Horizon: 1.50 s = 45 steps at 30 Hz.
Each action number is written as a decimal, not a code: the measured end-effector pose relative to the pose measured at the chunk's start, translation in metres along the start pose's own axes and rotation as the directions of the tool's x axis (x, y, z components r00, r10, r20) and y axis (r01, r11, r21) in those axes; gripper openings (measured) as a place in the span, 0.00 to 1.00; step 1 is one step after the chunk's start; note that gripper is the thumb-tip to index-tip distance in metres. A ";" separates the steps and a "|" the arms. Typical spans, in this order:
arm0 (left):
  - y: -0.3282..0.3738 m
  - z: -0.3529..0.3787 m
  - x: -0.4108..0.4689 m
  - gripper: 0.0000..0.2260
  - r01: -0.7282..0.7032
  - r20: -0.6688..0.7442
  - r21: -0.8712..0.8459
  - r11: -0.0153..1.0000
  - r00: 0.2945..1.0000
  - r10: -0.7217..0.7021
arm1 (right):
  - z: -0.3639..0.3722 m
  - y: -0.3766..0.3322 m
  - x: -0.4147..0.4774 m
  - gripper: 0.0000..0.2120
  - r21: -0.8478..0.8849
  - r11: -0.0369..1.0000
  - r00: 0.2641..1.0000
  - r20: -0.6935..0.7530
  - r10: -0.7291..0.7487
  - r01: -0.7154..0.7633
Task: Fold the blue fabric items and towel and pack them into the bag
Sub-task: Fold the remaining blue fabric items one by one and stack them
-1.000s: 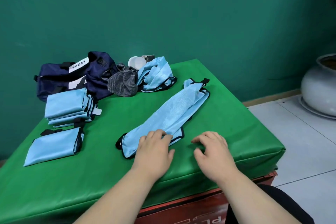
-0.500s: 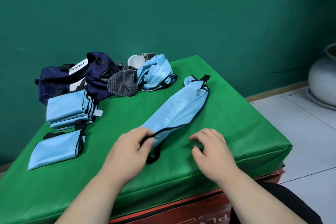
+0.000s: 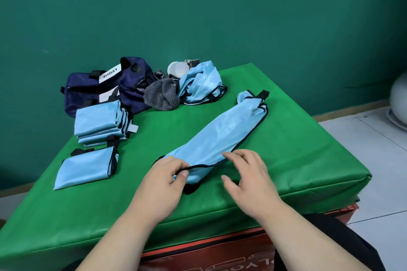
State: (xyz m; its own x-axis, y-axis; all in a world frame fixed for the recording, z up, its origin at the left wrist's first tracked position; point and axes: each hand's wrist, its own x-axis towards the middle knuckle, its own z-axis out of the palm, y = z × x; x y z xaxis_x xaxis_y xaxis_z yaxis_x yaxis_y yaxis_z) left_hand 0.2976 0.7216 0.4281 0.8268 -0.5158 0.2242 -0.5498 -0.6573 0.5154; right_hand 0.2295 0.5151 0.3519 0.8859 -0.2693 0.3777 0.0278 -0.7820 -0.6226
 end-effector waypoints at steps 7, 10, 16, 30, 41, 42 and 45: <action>-0.001 0.006 0.004 0.09 0.060 -0.047 -0.136 0.989 0.997 -0.067 | 0.010 0.003 0.013 0.11 -0.016 0.996 0.981 -0.173 -0.085 0.084; -0.001 0.006 0.008 0.08 0.121 -0.048 -0.121 0.985 0.991 -0.128 | 0.009 0.006 0.018 0.06 -0.004 0.996 0.973 -0.209 -0.093 0.095; 0.002 0.010 0.014 0.09 0.152 -0.104 -0.072 0.986 0.982 -0.159 | 0.007 0.003 0.023 0.04 0.076 0.996 0.977 -0.212 -0.039 0.056; -0.023 0.012 0.011 0.11 -0.120 0.019 -0.020 0.993 0.993 0.120 | 0.007 0.002 0.024 0.06 0.051 0.996 0.994 -0.085 -0.064 0.069; -0.027 0.039 -0.006 0.13 -0.152 0.016 0.241 0.959 0.988 0.152 | 0.007 0.003 0.024 0.10 0.029 0.996 0.996 -0.037 -0.084 0.085; -0.027 0.040 -0.007 0.13 -0.148 0.003 0.255 0.956 0.988 0.153 | 0.008 0.004 0.024 0.10 0.033 0.997 0.996 -0.041 -0.075 0.077; -0.024 0.044 -0.006 0.12 -0.154 -0.003 0.261 0.953 0.987 0.161 | 0.005 0.006 0.025 0.12 0.029 0.999 0.999 -0.022 -0.045 0.046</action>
State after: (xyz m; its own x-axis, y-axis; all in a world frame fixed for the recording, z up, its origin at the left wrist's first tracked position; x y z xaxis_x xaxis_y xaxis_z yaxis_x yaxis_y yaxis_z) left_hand 0.3005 0.7165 0.3780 0.7281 -0.6132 0.3064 -0.6825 -0.6902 0.2405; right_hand 0.2540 0.5061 0.3544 0.8731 -0.2462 0.4208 0.0820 -0.7767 -0.6245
